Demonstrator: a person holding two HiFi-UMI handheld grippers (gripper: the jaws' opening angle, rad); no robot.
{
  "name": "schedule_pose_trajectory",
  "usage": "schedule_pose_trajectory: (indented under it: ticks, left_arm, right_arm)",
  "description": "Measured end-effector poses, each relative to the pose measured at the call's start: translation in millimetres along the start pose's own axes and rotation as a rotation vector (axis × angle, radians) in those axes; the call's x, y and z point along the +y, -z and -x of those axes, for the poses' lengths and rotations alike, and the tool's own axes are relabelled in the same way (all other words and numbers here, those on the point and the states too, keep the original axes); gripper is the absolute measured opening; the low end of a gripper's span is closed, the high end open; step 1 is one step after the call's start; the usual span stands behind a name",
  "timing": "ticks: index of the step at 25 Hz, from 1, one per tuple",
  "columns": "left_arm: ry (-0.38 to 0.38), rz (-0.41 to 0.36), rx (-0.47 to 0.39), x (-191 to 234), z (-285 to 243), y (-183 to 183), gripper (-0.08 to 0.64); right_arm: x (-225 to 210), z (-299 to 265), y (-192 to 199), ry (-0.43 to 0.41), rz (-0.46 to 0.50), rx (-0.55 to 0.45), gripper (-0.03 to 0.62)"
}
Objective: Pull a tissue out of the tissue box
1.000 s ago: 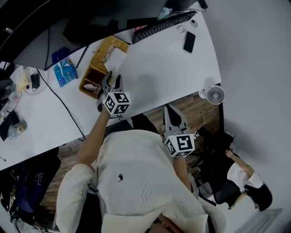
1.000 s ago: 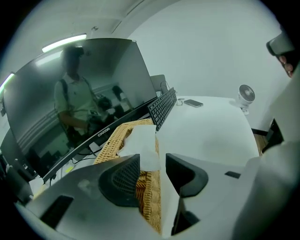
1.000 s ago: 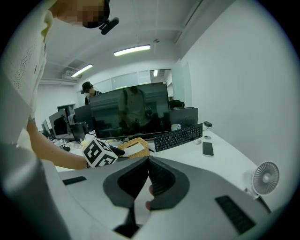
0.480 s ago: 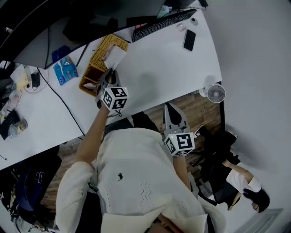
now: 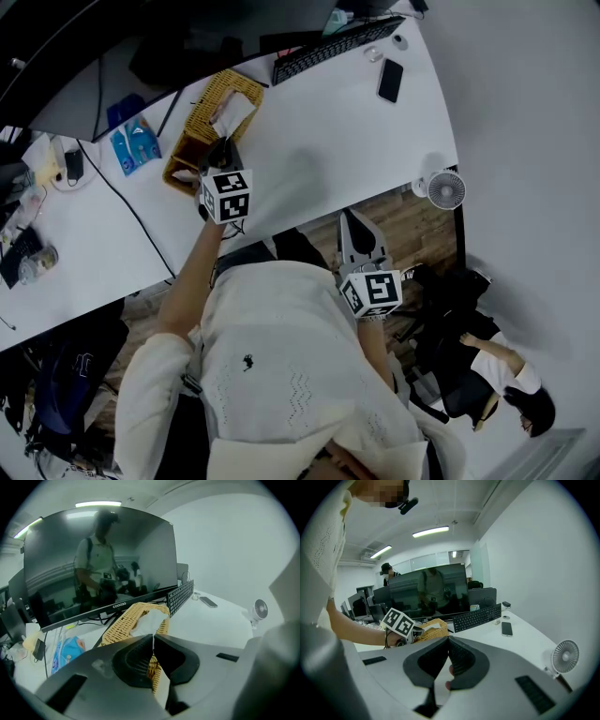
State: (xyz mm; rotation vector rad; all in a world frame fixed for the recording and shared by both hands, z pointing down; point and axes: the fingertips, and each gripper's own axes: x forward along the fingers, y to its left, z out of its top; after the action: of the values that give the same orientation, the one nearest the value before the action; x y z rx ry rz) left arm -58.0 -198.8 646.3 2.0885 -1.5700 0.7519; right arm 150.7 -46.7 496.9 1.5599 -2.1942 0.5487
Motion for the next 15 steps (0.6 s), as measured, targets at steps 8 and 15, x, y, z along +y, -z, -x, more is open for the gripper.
schedule_pose_trajectory:
  ticks: [8,15]
  left_arm:
    - [-0.02,0.016,-0.026,13.4,-1.0,-11.5,0.017]
    - [-0.041,-0.004,-0.032,21.2,-2.0,-14.5,0.017]
  right_arm:
    - [3.9,-2.8,0.0,-0.015,0.012,0.002,0.002]
    - [5.1,-3.2,0.5,-0.017,0.014,0.004,0.002]
